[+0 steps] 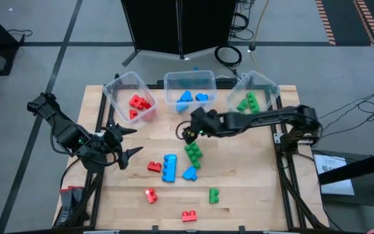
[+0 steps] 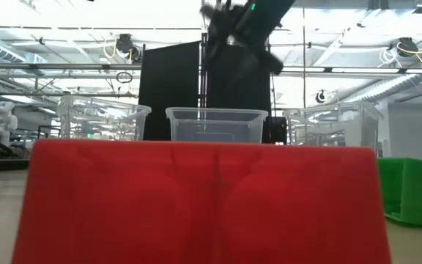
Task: Sort blocks
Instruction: Put the green game piece into the right transparent bin
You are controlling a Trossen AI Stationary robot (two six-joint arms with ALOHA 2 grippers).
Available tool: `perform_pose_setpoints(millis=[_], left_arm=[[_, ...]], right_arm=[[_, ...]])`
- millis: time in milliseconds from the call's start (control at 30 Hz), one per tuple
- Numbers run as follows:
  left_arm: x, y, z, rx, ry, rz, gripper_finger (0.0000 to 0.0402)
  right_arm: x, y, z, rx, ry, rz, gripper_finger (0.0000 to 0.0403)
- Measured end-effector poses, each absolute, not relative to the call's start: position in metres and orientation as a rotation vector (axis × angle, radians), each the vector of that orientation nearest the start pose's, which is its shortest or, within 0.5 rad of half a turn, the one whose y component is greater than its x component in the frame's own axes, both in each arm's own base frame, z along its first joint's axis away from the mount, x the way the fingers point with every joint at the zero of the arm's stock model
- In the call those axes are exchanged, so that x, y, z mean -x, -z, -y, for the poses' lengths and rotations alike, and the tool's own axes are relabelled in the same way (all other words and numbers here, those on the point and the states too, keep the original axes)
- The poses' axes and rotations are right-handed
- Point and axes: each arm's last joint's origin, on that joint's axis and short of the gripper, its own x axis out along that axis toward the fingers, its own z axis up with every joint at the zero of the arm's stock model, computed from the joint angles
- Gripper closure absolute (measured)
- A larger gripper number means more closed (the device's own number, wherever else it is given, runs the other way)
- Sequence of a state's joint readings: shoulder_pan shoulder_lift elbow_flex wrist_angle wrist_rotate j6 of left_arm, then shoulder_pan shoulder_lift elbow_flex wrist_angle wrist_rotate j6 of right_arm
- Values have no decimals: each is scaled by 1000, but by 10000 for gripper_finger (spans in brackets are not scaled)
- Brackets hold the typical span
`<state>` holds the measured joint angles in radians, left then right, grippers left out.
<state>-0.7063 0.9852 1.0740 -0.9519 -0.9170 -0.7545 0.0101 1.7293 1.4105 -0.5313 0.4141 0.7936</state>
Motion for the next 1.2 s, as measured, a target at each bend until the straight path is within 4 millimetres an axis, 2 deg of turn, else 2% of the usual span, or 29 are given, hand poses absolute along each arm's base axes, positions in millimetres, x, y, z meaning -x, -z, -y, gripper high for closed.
perform_pose_setpoints(millis=[133, 267, 833, 900, 1000, 1100, 1200], left_arm=[[-143, -340, 92, 106, -387, -481, 66], [-143, -340, 92, 109, -379, -488, 66], [-142, -338, 93, 102, -356, -516, 66], [-142, -338, 93, 100, -357, -517, 66], [-142, -338, 92, 97, -357, -519, 66], [-142, -338, 92, 95, -358, -521, 66], [-142, -338, 92, 91, -359, -526, 66]], right_arm=[[-386, -243, 8, -564, 723, -718, 72], [-395, -223, 7, -563, 726, -764, 72], [-414, -160, 3, -645, 689, -925, 76], [-414, -154, 3, -658, 697, -942, 89], [-415, -149, 2, -670, 685, -967, 130], [-416, -139, 3, -680, 672, -996, 187], [-416, -140, 2, -688, 658, -1009, 263]])
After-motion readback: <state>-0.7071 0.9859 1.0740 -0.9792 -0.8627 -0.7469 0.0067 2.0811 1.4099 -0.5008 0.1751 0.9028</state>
